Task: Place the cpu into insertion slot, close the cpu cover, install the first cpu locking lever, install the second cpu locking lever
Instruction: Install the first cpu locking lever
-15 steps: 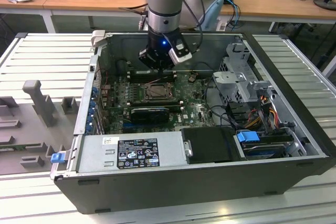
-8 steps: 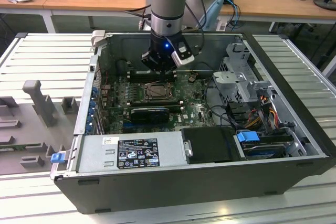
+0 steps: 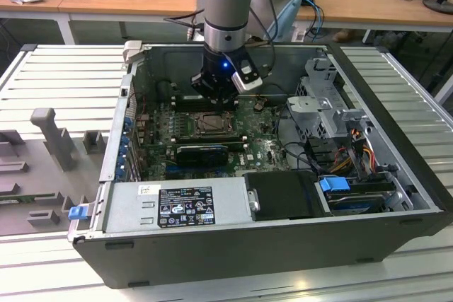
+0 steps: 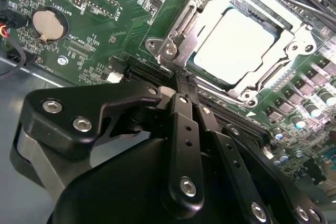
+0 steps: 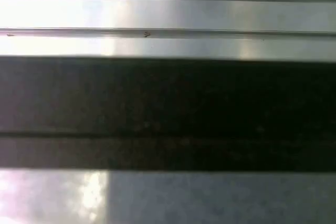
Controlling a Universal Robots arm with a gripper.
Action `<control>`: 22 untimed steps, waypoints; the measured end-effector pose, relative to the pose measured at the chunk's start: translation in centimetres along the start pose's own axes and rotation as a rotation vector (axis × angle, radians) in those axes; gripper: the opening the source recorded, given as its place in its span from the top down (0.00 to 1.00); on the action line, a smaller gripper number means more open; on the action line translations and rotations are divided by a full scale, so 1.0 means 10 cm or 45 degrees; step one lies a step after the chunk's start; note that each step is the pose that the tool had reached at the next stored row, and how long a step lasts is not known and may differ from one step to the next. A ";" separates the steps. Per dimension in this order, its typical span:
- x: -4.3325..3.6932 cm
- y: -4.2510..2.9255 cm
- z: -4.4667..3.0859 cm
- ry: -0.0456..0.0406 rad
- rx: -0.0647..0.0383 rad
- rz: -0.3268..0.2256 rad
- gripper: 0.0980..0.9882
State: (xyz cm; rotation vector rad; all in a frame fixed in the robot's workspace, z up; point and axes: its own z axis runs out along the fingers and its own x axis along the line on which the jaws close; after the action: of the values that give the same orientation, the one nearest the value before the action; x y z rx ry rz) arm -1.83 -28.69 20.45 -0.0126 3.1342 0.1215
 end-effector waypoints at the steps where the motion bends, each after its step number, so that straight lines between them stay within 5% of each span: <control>1: 0.000 0.000 0.002 0.000 0.003 0.000 0.99; 9: -0.005 -0.002 0.040 0.001 0.011 -0.001 0.99; 14: -0.013 0.005 0.032 -0.001 0.004 -0.005 0.99; 22: -0.014 0.028 -0.215 0.000 0.006 -0.005 0.99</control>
State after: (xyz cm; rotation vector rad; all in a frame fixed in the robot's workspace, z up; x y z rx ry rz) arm -1.70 -28.58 22.62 -0.0189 3.1346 0.1146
